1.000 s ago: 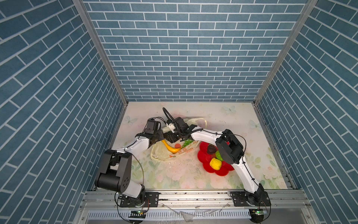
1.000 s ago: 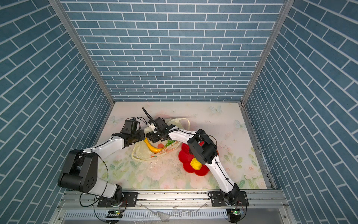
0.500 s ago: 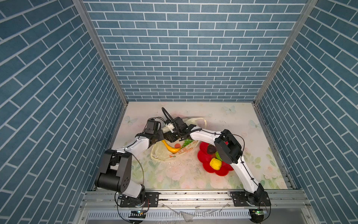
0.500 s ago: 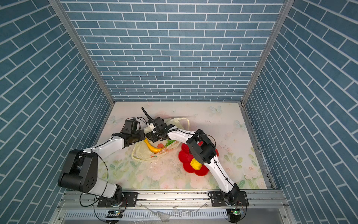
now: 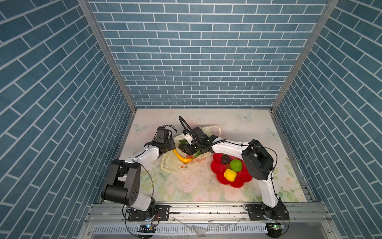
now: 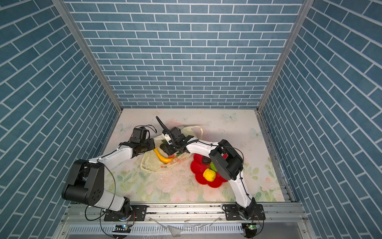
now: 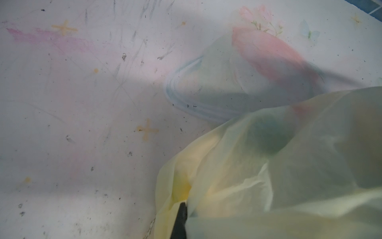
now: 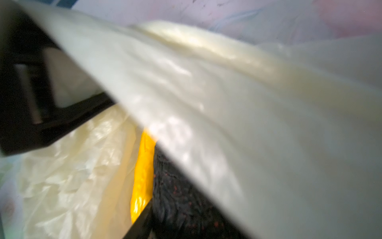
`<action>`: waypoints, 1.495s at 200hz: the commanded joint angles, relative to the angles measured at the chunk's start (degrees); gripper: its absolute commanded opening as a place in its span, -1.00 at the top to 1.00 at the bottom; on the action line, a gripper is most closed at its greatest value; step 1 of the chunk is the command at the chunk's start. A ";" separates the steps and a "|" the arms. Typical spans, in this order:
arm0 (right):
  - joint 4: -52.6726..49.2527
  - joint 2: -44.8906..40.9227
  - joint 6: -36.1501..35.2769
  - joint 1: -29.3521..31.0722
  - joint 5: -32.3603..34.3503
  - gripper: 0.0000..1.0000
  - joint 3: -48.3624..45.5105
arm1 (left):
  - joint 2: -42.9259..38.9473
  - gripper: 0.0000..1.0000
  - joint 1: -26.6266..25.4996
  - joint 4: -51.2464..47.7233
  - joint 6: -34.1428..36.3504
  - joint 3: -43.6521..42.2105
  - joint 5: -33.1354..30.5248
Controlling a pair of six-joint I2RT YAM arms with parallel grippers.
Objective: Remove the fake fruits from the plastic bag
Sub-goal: 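Grasp the black avocado with the right gripper and lift it out, then lower the black avocado into the red plate and open the right gripper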
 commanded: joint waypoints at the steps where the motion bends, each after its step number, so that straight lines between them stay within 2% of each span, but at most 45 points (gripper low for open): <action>1: 2.28 -6.61 -0.69 0.13 1.69 0.09 -4.68 | 0.65 1.00 0.58 0.26 0.46 -0.29 -0.33; 42: 0.03 -16.12 0.68 -0.01 5.31 0.09 -13.14 | 0.47 1.00 0.54 0.23 0.58 -0.32 -0.68; 87: -6.45 -27.51 3.50 0.02 12.63 0.09 -21.85 | 0.56 1.00 0.54 -0.03 0.81 -0.12 -0.76; 140: -14.72 -36.56 8.37 0.00 17.53 0.10 -27.51 | 0.65 1.00 0.54 -0.03 0.86 -0.09 -0.77; 187: -20.13 -40.33 13.44 0.15 17.94 0.15 -29.84 | 0.57 1.00 0.54 -0.07 0.95 -0.06 -0.77; 234: -24.66 -41.87 23.51 1.06 19.41 0.17 -31.28 | 0.90 1.00 0.54 0.00 0.82 0.11 -0.42; 299: -21.54 -38.97 34.40 1.32 20.57 0.17 -34.26 | 0.67 1.00 0.61 -0.02 0.71 0.01 -0.11</action>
